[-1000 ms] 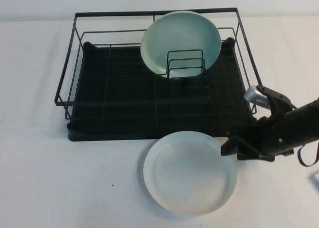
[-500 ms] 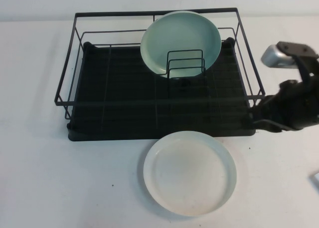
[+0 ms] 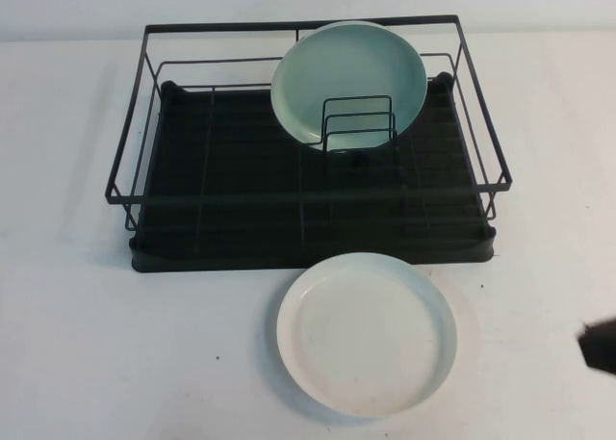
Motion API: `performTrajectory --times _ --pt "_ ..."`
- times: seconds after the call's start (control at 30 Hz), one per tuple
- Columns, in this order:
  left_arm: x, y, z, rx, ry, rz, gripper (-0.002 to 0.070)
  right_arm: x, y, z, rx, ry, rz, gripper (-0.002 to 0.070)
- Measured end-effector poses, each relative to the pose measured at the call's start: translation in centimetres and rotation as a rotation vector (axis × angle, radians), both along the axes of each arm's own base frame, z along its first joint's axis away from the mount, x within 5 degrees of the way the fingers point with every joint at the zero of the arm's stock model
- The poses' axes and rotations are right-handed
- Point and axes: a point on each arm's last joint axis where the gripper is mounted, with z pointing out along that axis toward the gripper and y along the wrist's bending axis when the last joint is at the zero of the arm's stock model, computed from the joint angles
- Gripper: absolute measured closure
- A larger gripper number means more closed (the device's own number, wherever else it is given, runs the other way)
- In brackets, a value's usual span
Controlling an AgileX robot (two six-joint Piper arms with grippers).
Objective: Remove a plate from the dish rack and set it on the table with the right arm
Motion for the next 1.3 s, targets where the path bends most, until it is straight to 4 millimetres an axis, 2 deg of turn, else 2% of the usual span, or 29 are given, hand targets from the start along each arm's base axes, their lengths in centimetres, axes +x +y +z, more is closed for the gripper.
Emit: performTrajectory --times 0.13,0.23,0.33,0.5,0.6,0.67,0.77,0.93,1.13,1.3 --pt "0.0 0.0 0.0 0.0 0.0 0.0 0.0679 -2.8 -1.2 0.1 -0.104 -0.006 0.056 0.0694" --pt "0.0 0.0 0.0 0.0 0.0 0.0 0.0679 -3.5 -1.8 -0.6 -0.161 -0.001 0.06 0.0694" --pt "0.0 0.0 0.0 0.0 0.0 0.0 0.0679 -3.1 -2.0 -1.4 -0.182 -0.028 0.028 0.0694" --pt "0.0 0.0 0.0 0.0 0.0 0.0 0.0679 -1.9 -3.1 -3.4 -0.133 -0.291 -0.183 0.0694" --pt "0.0 0.0 0.0 0.0 0.0 0.0 0.0679 -2.5 -4.2 -5.5 -0.092 -0.436 -0.313 0.0694" --pt "0.0 0.0 0.0 0.0 0.0 0.0 0.0679 -3.1 -4.9 -7.7 -0.076 -0.508 -0.385 0.0694" --pt "0.0 0.0 0.0 0.0 0.0 0.0 0.0679 -4.0 -5.7 -11.0 -0.059 -0.585 -0.47 0.0694" --pt "0.0 0.0 0.0 0.0 0.0 0.0 0.0679 -5.1 -6.5 -14.7 -0.025 -0.686 -0.547 0.0694" --pt "0.0 0.0 0.0 0.0 0.0 0.0 0.0679 -6.1 -6.8 -14.6 0.037 -0.825 -0.578 0.0694" --pt "0.0 0.0 0.0 0.0 0.0 0.0 0.0679 -6.2 -6.8 -14.5 0.045 -0.845 -0.584 0.0694"
